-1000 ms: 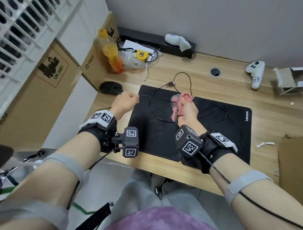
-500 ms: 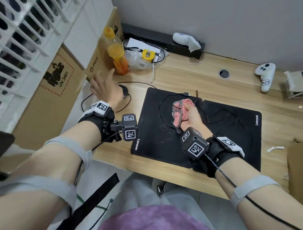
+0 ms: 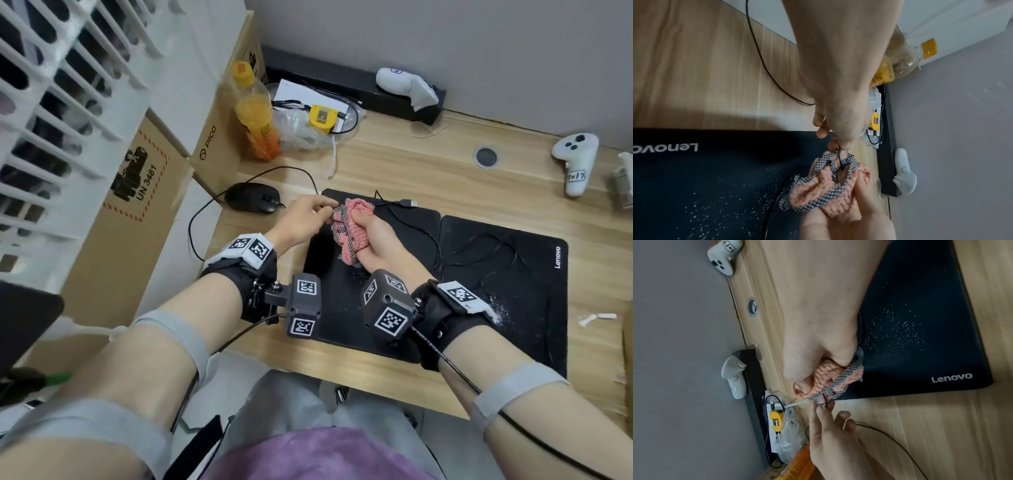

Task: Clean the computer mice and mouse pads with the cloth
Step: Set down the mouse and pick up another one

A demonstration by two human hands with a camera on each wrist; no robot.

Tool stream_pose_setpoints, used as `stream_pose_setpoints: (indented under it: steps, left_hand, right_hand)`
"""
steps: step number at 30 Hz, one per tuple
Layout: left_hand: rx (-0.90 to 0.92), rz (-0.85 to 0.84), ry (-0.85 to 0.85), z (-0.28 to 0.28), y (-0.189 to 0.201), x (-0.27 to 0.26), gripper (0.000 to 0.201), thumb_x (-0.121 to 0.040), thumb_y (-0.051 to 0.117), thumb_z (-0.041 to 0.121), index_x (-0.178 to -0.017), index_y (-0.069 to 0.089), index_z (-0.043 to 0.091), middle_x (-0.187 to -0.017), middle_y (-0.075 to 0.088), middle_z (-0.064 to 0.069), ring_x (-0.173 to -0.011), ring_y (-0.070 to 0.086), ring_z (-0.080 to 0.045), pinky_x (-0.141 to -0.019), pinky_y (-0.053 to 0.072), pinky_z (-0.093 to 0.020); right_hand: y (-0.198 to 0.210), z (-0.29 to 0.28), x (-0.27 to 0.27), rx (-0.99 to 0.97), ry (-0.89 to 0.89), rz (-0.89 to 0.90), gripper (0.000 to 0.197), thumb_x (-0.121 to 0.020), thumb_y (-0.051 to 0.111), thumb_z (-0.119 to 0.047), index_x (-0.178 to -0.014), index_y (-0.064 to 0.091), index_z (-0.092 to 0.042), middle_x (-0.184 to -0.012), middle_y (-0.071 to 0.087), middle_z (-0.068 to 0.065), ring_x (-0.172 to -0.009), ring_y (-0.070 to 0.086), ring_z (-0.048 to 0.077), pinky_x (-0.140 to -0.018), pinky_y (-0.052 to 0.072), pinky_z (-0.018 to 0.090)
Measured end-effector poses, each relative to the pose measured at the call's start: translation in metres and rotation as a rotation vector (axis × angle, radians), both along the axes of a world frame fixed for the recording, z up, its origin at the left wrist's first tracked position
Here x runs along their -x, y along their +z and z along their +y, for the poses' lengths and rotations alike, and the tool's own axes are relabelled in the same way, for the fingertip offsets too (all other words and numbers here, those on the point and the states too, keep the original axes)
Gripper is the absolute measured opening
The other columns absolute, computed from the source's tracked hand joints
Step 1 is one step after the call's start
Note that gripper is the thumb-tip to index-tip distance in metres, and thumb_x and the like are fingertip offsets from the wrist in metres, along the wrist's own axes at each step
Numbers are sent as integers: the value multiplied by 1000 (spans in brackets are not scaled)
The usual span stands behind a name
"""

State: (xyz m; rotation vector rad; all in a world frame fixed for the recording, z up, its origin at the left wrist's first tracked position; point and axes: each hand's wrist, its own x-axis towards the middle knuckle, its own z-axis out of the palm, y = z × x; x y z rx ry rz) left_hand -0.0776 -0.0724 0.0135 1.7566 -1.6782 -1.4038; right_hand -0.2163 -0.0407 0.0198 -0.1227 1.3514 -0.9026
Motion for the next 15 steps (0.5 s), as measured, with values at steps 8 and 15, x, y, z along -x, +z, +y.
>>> stream_pose_setpoints:
  steps: [8, 15]
  left_hand:
    - [-19, -156, 426, -25, -24, -40, 32, -90, 44, 17, -86, 69, 36, -104, 72, 0, -103, 65, -24, -94, 52, -40]
    - [30, -257, 684, -39, -31, -75, 42, -93, 31, 10, -115, 62, 24, -121, 61, -8, -109, 59, -31, -94, 50, -42]
  right_hand:
    - [-5, -9, 15, -20, -310, 182, 28, -93, 55, -3, -120, 58, 1, -114, 68, 22, -93, 66, 31, -82, 55, 44]
    - [-2, -3, 45, -87, -465, 178, 23, -94, 54, -6, -117, 59, -1, -85, 65, 9, -69, 63, 25, -73, 57, 43]
